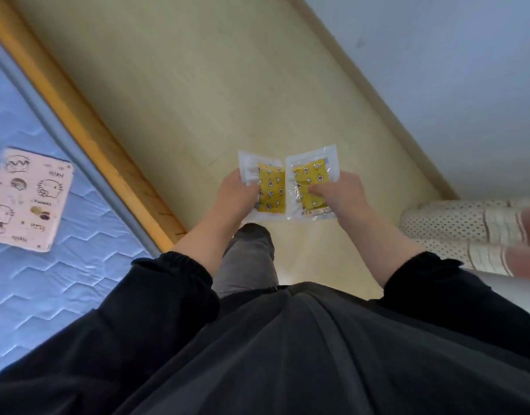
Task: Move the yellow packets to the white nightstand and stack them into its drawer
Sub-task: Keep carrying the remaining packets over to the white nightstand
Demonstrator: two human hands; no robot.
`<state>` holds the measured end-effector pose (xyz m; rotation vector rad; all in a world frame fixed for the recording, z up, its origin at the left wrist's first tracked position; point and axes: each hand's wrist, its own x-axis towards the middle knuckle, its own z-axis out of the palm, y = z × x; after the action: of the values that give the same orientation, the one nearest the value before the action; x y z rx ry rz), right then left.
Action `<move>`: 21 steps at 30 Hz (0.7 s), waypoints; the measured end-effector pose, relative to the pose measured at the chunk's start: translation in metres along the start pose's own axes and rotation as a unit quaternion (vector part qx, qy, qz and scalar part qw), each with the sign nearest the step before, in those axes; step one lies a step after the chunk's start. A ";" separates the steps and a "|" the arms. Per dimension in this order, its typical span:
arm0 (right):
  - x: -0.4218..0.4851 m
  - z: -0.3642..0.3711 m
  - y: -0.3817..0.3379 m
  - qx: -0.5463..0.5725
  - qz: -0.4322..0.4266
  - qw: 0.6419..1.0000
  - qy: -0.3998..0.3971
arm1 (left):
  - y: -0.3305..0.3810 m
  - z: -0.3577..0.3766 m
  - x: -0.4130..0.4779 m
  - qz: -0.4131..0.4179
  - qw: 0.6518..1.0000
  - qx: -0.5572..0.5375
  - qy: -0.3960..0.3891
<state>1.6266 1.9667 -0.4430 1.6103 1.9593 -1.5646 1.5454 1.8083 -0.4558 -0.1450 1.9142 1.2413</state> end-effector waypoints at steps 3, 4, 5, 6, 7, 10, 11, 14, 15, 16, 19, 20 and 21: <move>0.035 0.030 -0.057 -0.042 -0.013 0.999 -0.020 | 0.033 -0.035 0.045 -0.010 0.999 -0.017 0.029; 0.045 0.041 -0.075 -0.051 -0.015 0.998 -0.024 | 0.042 -0.047 0.057 -0.013 0.999 -0.020 0.037; 0.053 0.051 -0.093 -0.058 -0.017 0.998 -0.029 | 0.051 -0.058 0.069 -0.015 0.999 -0.021 0.045; 0.061 0.061 -0.110 -0.065 -0.021 0.997 -0.035 | 0.058 -0.069 0.079 -0.018 0.998 -0.023 0.051; 0.068 0.071 -0.127 -0.072 -0.028 0.996 -0.042 | 0.066 -0.080 0.089 -0.020 0.998 -0.026 0.057; 0.083 0.098 -0.175 -0.088 -0.040 0.993 -0.065 | 0.087 -0.111 0.111 -0.026 0.995 -0.041 0.082; 0.089 0.106 -0.189 -0.091 -0.042 0.993 -0.070 | 0.094 -0.120 0.118 -0.028 0.994 -0.049 0.092; 0.111 0.131 -0.233 -0.099 -0.055 0.990 -0.085 | 0.113 -0.149 0.142 -0.040 0.990 -0.077 0.110; 0.120 0.141 -0.248 -0.103 -0.058 0.989 -0.091 | 0.119 -0.159 0.152 -0.042 0.989 -0.083 0.114; 0.128 0.151 -0.264 -0.109 -0.063 0.987 -0.098 | 0.127 -0.170 0.162 -0.043 0.988 -0.088 0.120; 0.158 0.185 -0.315 -0.133 -0.078 0.981 -0.121 | 0.151 -0.205 0.203 -0.048 0.983 -0.113 0.139; 0.172 0.198 -0.334 -0.140 -0.084 0.978 -0.129 | 0.162 -0.218 0.220 -0.052 0.981 -0.114 0.148; 0.186 0.211 -0.354 -0.149 -0.091 0.975 -0.136 | 0.173 -0.231 0.237 -0.054 0.980 -0.113 0.157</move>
<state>1.1747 1.9644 -0.4478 1.0698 2.1097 -1.3792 1.1725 1.7872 -0.4581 -0.5870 1.9908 1.4251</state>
